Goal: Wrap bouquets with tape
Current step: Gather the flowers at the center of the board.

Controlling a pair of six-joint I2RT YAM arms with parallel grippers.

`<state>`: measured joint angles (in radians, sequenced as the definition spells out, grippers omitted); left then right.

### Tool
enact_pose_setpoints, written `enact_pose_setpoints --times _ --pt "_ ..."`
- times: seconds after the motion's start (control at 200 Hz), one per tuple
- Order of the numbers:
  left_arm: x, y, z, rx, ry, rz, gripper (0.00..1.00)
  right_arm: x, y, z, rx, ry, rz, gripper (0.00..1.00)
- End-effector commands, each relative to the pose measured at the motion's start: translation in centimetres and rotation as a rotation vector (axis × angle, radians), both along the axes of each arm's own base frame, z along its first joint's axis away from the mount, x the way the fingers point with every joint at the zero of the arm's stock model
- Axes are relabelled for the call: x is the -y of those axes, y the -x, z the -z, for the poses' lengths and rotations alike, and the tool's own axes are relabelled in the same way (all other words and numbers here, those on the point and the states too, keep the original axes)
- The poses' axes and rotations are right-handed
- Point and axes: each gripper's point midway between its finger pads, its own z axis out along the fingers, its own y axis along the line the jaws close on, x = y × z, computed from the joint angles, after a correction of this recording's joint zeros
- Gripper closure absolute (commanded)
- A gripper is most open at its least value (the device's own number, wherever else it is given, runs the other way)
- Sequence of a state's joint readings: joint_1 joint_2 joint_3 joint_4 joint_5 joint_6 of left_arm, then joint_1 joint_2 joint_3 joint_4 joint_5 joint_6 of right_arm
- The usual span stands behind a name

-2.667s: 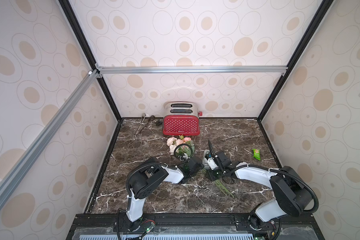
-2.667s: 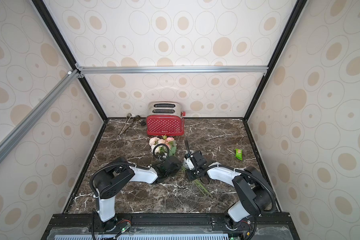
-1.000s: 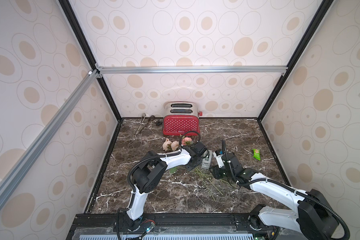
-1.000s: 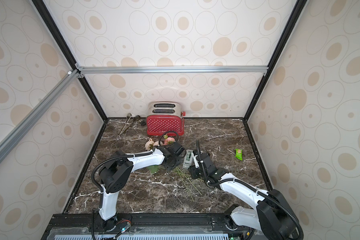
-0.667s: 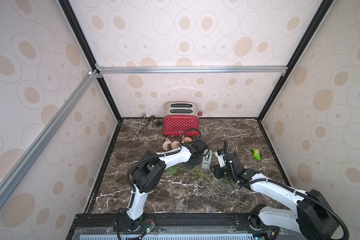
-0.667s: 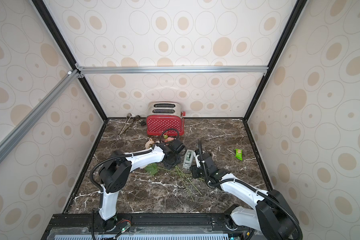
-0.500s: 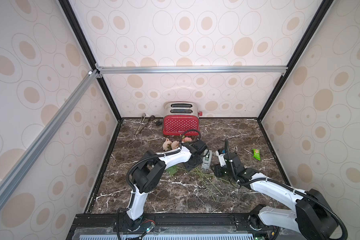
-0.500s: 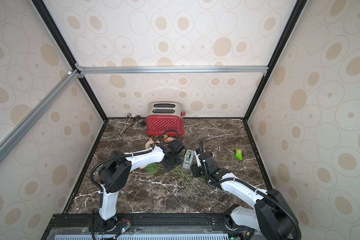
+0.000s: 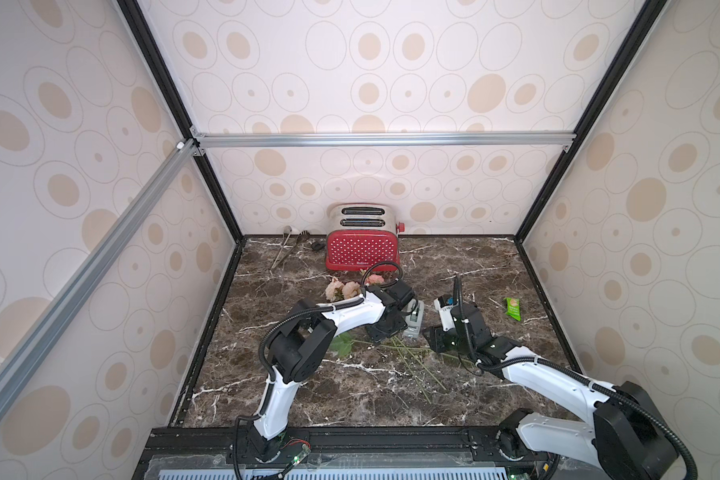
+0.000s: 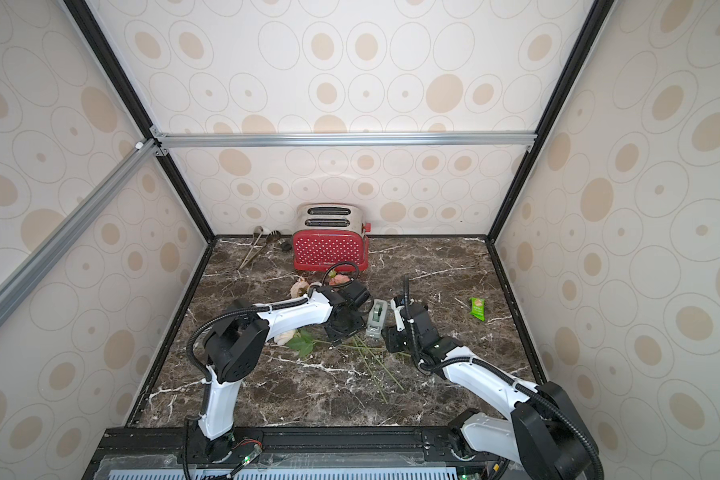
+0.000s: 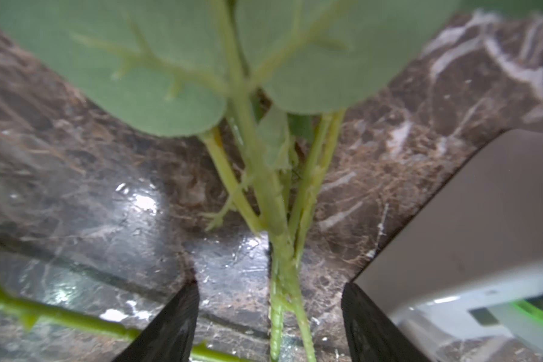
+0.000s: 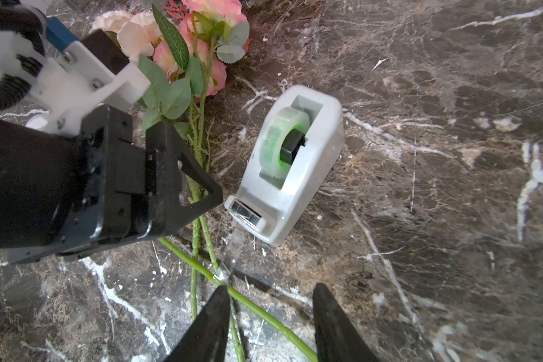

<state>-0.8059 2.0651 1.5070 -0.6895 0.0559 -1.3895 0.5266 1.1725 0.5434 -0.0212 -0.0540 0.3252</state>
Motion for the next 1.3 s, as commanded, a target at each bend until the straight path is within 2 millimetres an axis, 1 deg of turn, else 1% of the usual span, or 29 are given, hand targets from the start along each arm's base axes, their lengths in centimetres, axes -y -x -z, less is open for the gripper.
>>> enact_pose_setpoints --times 0.0,0.07,0.155,0.32,0.34,0.36,0.375,0.39,0.47,0.515,0.55,0.58,0.625,0.65,0.745,0.82,0.991,1.146,1.296 --pt "-1.3 -0.6 -1.5 0.018 -0.051 -0.027 0.27 0.4 0.1 0.0 0.007 -0.002 0.011 0.54" --pt "-1.6 -1.3 -2.8 0.039 -0.053 -0.039 0.28 0.4 0.0 0.0 0.012 -0.006 0.014 0.54" --pt "-1.6 -1.4 -4.0 0.041 -0.056 -0.041 0.28 0.5 0.0 -0.1 0.016 -0.009 0.017 0.54" --pt "-1.9 0.2 -4.9 0.017 -0.036 -0.079 0.28 0.7 -0.1 -0.2 0.022 -0.012 0.029 0.52" --pt "-2.0 0.4 -4.9 0.013 -0.029 -0.085 0.27 0.8 -0.1 -0.2 0.022 -0.011 0.031 0.52" --pt "-1.9 0.6 -4.9 0.008 -0.021 -0.090 0.23 0.9 -0.2 -0.2 0.023 -0.012 0.035 0.50" --pt "-2.0 0.8 -4.8 0.001 -0.018 -0.094 0.23 0.9 -0.2 -0.3 0.026 -0.012 0.036 0.50" --pt "-2.0 1.0 -4.7 -0.005 -0.014 -0.098 0.20 0.9 -0.2 -0.3 0.026 -0.012 0.038 0.49" --pt "-1.7 1.9 -4.1 -0.030 0.009 -0.104 0.15 1.2 -0.3 -0.5 0.030 -0.012 0.056 0.43" --pt "-1.5 2.1 -3.9 -0.035 0.012 -0.107 0.10 1.6 -0.3 -0.5 0.027 -0.005 0.076 0.37" --pt "-1.4 2.2 -3.6 -0.039 0.010 -0.107 0.09 2.0 -0.4 -0.7 0.027 0.002 0.096 0.33" --pt "-1.3 2.2 -3.4 -0.042 0.011 -0.107 0.08 2.2 -0.4 -0.8 0.028 0.009 0.108 0.31" --pt "-1.1 2.2 -3.1 -0.044 0.015 -0.108 0.07 2.5 -0.4 -1.0 0.034 0.016 0.118 0.30" --pt "-1.0 2.2 -2.9 -0.047 0.016 -0.109 0.05 2.7 -0.5 -1.1 0.039 0.018 0.123 0.29" --pt "-0.7 2.2 -2.1 -0.059 0.017 -0.109 0.04 3.0 -0.4 -1.4 0.057 0.012 0.140 0.26" --pt "-0.7 2.3 -1.5 -0.070 0.008 -0.113 0.02 3.3 -0.4 -1.5 0.065 0.013 0.149 0.26" --pt "-0.2 2.5 -0.4 -0.087 0.013 -0.117 0.02 3.5 -0.5 -1.4 0.063 0.016 0.158 0.25" --pt "-0.7 2.5 0.7 -0.096 -0.004 -0.138 0.03 3.7 -0.5 -1.4 0.066 0.019 0.169 0.26" --pt "-1.0 1.9 1.2 -0.104 -0.011 -0.150 0.11 4.0 -0.6 -1.6 0.072 0.018 0.179 0.25"
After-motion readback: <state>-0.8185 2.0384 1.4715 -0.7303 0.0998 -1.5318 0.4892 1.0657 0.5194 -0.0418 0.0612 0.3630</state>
